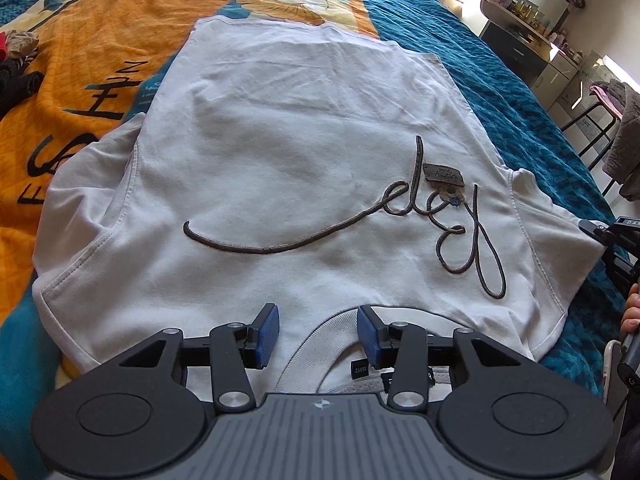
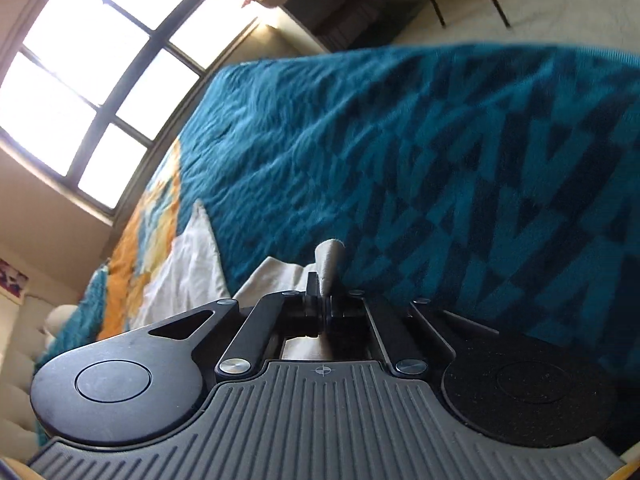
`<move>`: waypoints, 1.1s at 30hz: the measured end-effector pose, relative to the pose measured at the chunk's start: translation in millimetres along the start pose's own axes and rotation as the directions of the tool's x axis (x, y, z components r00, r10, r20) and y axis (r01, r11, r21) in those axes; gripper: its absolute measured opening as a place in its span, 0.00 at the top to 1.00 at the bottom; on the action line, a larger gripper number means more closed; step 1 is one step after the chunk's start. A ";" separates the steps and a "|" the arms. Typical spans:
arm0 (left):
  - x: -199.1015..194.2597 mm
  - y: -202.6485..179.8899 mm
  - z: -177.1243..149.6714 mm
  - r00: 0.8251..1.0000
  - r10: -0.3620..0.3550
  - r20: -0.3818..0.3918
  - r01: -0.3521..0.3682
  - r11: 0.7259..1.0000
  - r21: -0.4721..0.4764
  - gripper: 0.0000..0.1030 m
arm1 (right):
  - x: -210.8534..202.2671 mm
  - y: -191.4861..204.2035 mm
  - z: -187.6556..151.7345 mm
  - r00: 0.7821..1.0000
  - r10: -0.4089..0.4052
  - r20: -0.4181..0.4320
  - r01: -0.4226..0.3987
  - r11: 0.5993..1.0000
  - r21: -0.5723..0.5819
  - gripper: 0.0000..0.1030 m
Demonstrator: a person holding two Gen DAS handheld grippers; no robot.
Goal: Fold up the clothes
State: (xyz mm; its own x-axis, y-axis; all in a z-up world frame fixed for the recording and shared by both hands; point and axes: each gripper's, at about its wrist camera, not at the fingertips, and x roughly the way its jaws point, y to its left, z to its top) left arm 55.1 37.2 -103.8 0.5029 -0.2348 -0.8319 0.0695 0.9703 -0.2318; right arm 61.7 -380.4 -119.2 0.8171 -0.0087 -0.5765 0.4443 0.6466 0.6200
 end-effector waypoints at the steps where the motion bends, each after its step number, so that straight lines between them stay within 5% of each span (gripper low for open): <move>1: 0.5 -0.1 -0.9 1.000 -0.001 0.001 0.001 1.000 0.002 0.61 | -4.3 3.2 2.7 0.999 -0.031 0.027 0.032 0.999 -0.044 0.99; 4: 1.2 -0.3 -4.0 1.000 -0.002 0.010 0.002 1.000 0.009 0.60 | -2.5 8.6 8.3 0.994 -0.109 0.011 0.109 0.985 -0.137 0.98; 6: -2.1 2.0 -7.7 1.000 -0.004 0.025 0.004 1.000 0.008 0.60 | -2.2 15.2 6.2 0.985 -0.167 -0.032 0.160 0.975 -0.154 0.79; 9: -14.1 6.0 -14.2 0.998 -0.002 0.061 0.002 1.000 -0.004 0.60 | -32.0 27.6 -4.8 0.976 -0.210 0.051 0.216 0.957 -0.195 0.62; 11: -27.3 13.8 -19.8 0.995 -0.014 0.104 0.017 1.000 -0.024 0.60 | -57.3 49.0 -16.6 0.981 -0.167 0.098 0.187 0.949 -0.256 0.59; 16: -61.7 69.1 -35.1 0.976 -0.024 0.216 0.070 0.975 -0.210 0.60 | -84.2 104.3 -64.7 0.997 0.044 -0.065 -0.067 0.907 -0.415 0.55; 22: -85.8 159.8 -43.7 0.948 0.039 0.315 0.135 0.849 -0.511 0.60 | -70.1 155.9 -130.4 0.927 0.151 -0.342 -0.308 0.828 -0.469 0.54; 27: -59.6 201.7 -36.2 0.948 -0.134 0.289 0.299 0.691 -0.658 0.59 | -64.6 181.3 -175.5 0.892 0.144 -0.429 -0.359 0.802 -0.477 0.51; 31: -32.6 206.7 -28.7 0.954 -0.168 0.250 0.298 0.633 -0.714 0.56 | -64.7 189.7 -188.4 0.882 0.140 -0.450 -0.375 0.786 -0.492 0.49; 33: -21.5 210.6 -25.4 0.935 -0.196 0.295 0.353 0.581 -0.733 0.56 | -60.7 189.2 -193.8 0.879 0.127 -0.460 -0.373 0.784 -0.496 0.49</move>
State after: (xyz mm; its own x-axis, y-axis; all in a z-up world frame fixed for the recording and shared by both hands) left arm 37.0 245.1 -147.5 0.7111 -0.3922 -0.5836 -0.4138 0.4376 -0.7983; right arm 24.9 -109.7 -70.0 0.6060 0.4253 -0.6723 -0.1385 0.8886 0.4373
